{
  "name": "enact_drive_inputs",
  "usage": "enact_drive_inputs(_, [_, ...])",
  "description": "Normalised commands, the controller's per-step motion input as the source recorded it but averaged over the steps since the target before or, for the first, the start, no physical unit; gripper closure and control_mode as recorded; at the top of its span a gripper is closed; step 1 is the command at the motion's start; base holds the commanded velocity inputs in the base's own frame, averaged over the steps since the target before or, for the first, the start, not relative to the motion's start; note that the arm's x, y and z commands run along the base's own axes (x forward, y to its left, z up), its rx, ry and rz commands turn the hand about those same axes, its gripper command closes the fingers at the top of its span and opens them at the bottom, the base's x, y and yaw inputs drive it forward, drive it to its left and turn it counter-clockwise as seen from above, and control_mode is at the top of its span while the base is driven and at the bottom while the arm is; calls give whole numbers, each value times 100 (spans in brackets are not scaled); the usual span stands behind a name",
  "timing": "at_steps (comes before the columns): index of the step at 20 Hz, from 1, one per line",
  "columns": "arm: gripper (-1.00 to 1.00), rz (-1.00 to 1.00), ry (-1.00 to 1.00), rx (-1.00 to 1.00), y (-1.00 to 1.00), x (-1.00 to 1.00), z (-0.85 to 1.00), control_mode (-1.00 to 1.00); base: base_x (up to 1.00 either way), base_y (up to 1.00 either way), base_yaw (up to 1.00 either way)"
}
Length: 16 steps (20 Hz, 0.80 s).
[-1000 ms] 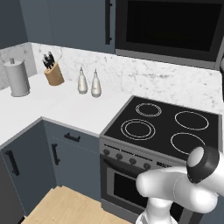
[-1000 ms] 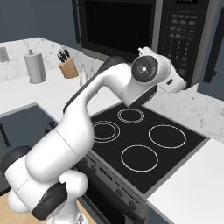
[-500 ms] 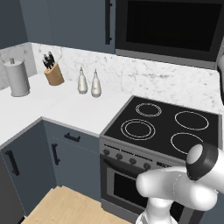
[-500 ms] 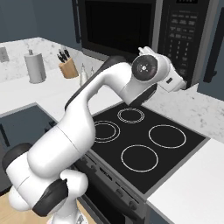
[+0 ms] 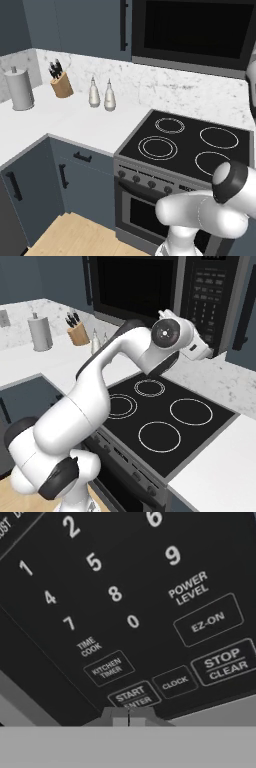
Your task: Pick the avocado from the sink and place it in the bowl. Then pick the bowl and place it in the microwave. Then close the microwave door and press the start button.
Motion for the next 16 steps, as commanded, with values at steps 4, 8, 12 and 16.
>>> enact_drive_inputs(4, [100,0,0,1,-2,18,-3,-100,0,0,0])
enact_drive_inputs(8, [100,1,0,1,-1,21,-3,-100,0,0,0])
enact_drive_inputs(12, [100,1,0,1,-4,28,-8,-100,0,0,0])
enact_drive_inputs(16, [100,9,0,16,-52,34,-7,-100,0,0,0])
